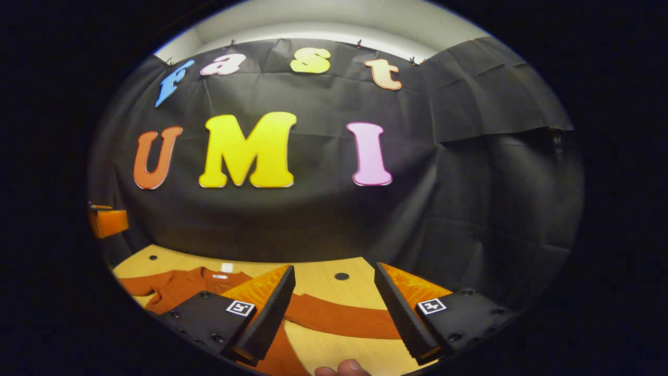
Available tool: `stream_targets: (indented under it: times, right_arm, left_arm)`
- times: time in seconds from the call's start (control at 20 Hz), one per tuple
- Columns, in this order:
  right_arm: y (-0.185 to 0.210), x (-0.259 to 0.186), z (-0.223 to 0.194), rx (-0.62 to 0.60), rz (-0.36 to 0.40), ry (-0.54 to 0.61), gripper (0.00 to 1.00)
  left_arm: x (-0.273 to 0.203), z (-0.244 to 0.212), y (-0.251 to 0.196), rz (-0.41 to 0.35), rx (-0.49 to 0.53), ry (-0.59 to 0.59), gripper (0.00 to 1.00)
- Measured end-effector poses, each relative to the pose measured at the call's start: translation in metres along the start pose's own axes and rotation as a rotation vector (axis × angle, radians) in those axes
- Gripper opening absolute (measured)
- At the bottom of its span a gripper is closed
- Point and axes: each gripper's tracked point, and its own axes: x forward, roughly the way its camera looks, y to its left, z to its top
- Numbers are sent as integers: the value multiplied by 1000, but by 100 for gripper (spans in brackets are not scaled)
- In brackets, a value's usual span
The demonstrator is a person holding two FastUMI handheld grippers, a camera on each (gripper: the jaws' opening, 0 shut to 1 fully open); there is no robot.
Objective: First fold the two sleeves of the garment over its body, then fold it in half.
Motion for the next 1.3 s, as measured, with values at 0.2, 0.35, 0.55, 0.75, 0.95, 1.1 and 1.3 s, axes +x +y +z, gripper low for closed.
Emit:
stream_targets:
  times: [0.2,0.35,0.55,0.75,0.95,1.1,1.3]
  right_arm:
    - [-67,43,-67,24,-74,124,96]
    - [-111,70,-133,80,-167,269,97]
    - [-128,89,-199,143,-225,421,97]
    - [-131,94,-238,156,-235,505,97]
    - [-137,94,-265,205,-271,599,97]
    - [-133,90,-271,154,-238,638,94]
    - [-123,94,-271,148,-199,591,61]
  left_arm:
    - [4,-8,-19,-18,31,37,97]
    - [5,-15,-26,-5,50,74,97]
    - [4,-16,-24,34,73,99,98]
    - [4,-19,-21,70,75,118,98]
    - [-1,-19,-14,117,56,118,99]
    - [-6,-21,-3,140,40,119,100]
    - [-7,-25,15,162,23,124,100]
